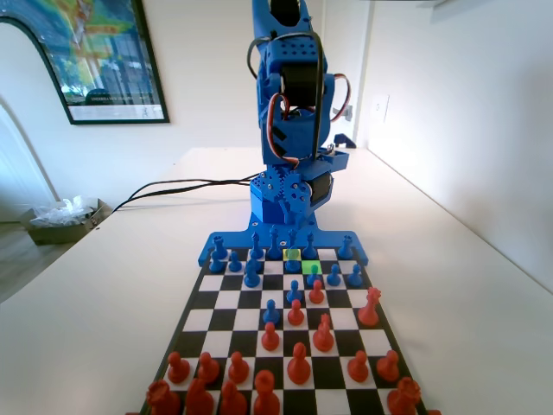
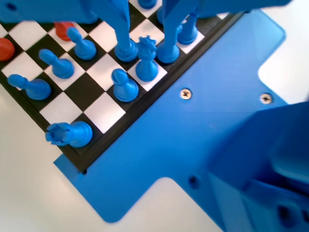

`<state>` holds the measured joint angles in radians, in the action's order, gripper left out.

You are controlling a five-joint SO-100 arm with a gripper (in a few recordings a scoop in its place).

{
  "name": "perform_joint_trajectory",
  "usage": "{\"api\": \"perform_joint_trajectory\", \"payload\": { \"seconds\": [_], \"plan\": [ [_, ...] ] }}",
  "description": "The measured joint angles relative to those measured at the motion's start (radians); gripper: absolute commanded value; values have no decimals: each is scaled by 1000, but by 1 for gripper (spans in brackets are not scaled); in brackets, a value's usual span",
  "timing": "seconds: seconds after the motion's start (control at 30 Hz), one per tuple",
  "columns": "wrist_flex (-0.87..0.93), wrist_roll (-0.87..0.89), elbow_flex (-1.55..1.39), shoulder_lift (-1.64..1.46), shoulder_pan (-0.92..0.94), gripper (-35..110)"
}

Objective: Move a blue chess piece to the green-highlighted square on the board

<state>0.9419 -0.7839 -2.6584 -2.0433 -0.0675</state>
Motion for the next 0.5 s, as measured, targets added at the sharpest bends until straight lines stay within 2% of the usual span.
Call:
{"api": "perform_joint_trajectory", "payload": {
  "seconds": [0.5],
  "plan": [
    [-67, -34, 2, 54, 20, 10]
  ]
}}
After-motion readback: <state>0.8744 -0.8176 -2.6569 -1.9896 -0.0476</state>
